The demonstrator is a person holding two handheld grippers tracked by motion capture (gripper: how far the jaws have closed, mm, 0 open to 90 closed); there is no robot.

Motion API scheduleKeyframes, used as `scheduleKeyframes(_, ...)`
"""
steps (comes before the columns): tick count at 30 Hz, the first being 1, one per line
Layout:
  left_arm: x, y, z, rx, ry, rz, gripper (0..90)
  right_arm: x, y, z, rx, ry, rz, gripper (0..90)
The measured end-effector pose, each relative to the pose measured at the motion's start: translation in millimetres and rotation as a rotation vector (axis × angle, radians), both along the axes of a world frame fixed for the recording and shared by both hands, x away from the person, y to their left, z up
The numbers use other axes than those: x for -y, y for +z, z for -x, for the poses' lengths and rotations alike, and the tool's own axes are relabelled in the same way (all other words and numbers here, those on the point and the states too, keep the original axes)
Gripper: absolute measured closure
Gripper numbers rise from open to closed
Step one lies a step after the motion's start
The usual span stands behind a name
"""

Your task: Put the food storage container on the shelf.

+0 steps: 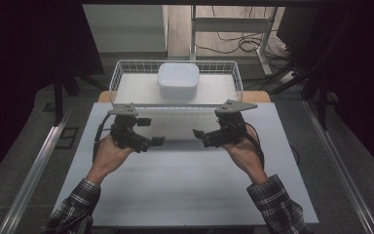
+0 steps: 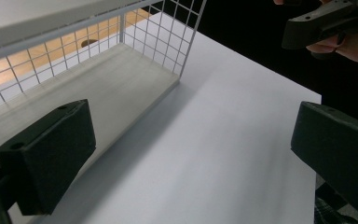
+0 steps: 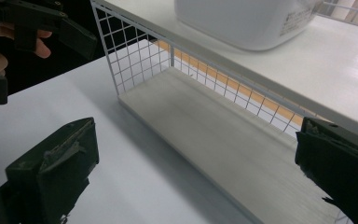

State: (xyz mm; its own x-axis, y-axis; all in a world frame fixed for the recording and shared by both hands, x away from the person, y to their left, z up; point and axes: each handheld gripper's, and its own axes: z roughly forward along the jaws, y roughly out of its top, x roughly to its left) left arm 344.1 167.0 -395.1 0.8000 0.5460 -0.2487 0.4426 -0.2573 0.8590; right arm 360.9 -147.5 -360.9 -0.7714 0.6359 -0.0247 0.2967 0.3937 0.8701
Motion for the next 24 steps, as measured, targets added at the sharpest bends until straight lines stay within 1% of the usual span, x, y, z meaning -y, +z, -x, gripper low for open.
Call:
scheduleKeyframes(5, -2.0, -7.8, 6.9, 0.007, 0.015, 0.017, 0.0, 6.4, -5.1, 8.5, 0.008, -0.016, -0.003, 0.0)
scheduleKeyframes(8, -2.0, -12.4, 11.4, 0.019, 0.026, 0.010, 0.0, 9.5, -9.4, 13.6, 0.010, -0.018, -0.003, 0.0)
scheduleKeyframes(9, -1.7, -14.1, 13.3, 0.024, 0.034, 0.004, 0.0, 10.8, -12.3, 16.6, 0.008, -0.015, -0.004, 0.0)
scheduleKeyframes(11, -0.9, -17.2, 16.3, 0.034, 0.042, -0.009, 0.0, 11.2, -13.4, 17.5, 0.008, -0.015, -0.006, 0.0)
scheduleKeyframes(14, 1.4, -21.7, 21.9, 0.058, 0.054, -0.050, 0.0, 13.0, -19.2, 21.7, 0.000, -0.013, -0.007, 0.0)
scheduleKeyframes(16, 3.2, -26.0, 25.4, 0.059, 0.053, -0.069, 0.0, 13.4, -21.2, 23.0, -0.002, -0.014, -0.008, 0.0)
scheduleKeyframes(17, 4.6, -30.0, 28.5, 0.052, 0.049, -0.069, 0.0, 14.0, -24.4, 24.9, -0.004, -0.011, -0.008, 0.0)
scheduleKeyframes(18, 4.6, -30.0, 28.5, 0.052, 0.049, -0.069, 0.0, 14.0, -24.4, 24.9, -0.004, -0.011, -0.008, 0.0)
scheduleKeyframes(19, 5.0, -31.9, 29.8, 0.049, 0.045, -0.071, 0.0, 14.1, -28.1, 27.2, -0.005, -0.007, -0.009, 0.0)
scheduleKeyframes(20, 5.4, -33.9, 31.2, 0.047, 0.045, -0.063, 0.0, 14.1, -28.1, 27.2, -0.005, -0.007, -0.009, 0.0)
scheduleKeyframes(23, 5.6, -39.8, 34.7, 0.037, 0.041, -0.047, 0.0, 13.2, -35.8, 32.8, -0.009, 0.009, 0.002, 0.0)
scheduleKeyframes(24, 5.6, -41.6, 36.0, 0.036, 0.043, -0.041, 0.0, 13.2, -35.8, 32.8, -0.009, 0.009, 0.002, 0.0)
